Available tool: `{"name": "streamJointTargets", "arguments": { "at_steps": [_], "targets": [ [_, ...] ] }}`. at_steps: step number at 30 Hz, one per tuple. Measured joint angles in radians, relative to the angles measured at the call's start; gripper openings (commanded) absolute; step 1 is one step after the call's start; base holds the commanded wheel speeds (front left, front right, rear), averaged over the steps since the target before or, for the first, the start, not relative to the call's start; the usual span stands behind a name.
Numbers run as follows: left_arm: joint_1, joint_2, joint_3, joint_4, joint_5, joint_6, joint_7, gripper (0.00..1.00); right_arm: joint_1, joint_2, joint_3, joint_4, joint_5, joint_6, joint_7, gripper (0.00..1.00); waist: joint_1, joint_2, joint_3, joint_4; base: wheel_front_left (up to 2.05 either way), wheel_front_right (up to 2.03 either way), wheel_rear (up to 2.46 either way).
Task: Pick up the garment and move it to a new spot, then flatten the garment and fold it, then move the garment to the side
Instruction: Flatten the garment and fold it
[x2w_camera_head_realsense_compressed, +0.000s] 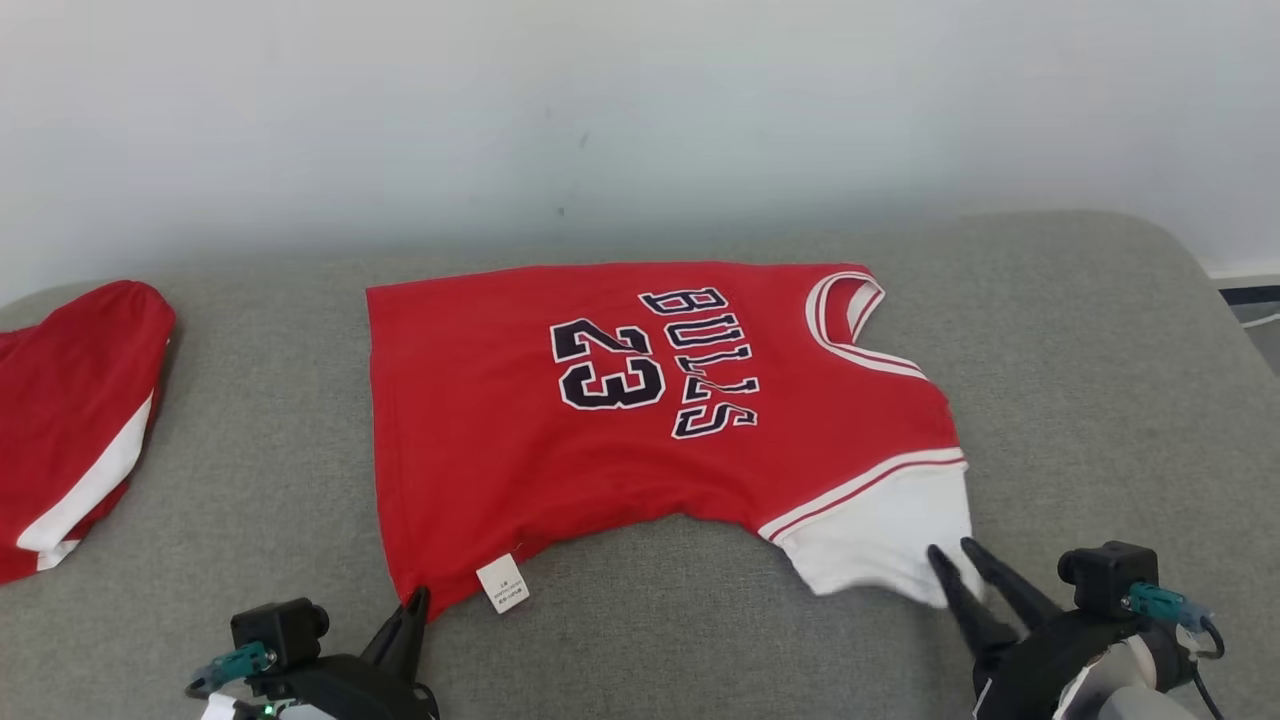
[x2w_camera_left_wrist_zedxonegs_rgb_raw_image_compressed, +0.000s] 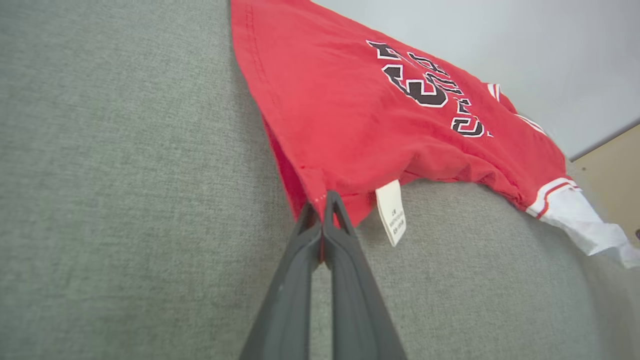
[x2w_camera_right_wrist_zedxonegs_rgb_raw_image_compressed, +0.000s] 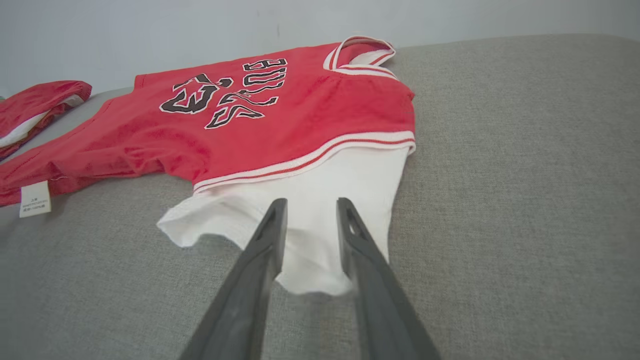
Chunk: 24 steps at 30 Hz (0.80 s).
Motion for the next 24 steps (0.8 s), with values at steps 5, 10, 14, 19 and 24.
{"name": "streamJointTargets", "arguments": {
  "at_steps": [5, 10, 14, 19, 24],
  "targets": [
    [-0.001, -0.003, 0.001, -0.011, 0.0, 0.008, 0.0, 0.0, 0.0, -0.011, -0.018, -0.043, 0.02, 0.0, 0.008, 1.0, 0.0003, 0.0, 0.001, -0.014, 0.0, 0.0, 0.0],
    [-0.004, 0.005, 0.013, -0.028, 0.001, 0.017, -0.001, 0.0, 0.002, -0.029, -0.038, -0.072, 0.036, -0.024, 0.03, 1.0, 0.0003, 0.0, 0.014, -0.018, 0.0, 0.0, 0.0],
    [-0.024, 0.006, -0.013, -0.029, 0.04, 0.034, -0.001, 0.0, 0.018, -0.034, -0.027, -0.041, 0.031, -0.062, 0.066, 1.0, 0.0003, 0.0001, 0.031, -0.018, 0.0, 0.0, 0.0],
    [-0.043, 0.033, -0.06, -0.007, 0.111, 0.059, 0.002, 0.0, 0.032, -0.017, 0.006, -0.035, 0.028, -0.077, 0.121, 1.0, 0.0003, 0.0002, 0.052, -0.013, 0.0, 0.0, 0.0],
    [-0.073, 0.044, -0.09, 0.02, 0.172, 0.071, 0.02, 0.0, 0.031, -0.016, 0.012, -0.036, 0.025, -0.098, 0.156, 1.0, 0.0004, 0.0002, 0.071, -0.011, 0.0, 0.0, 0.0]
  ]
}}
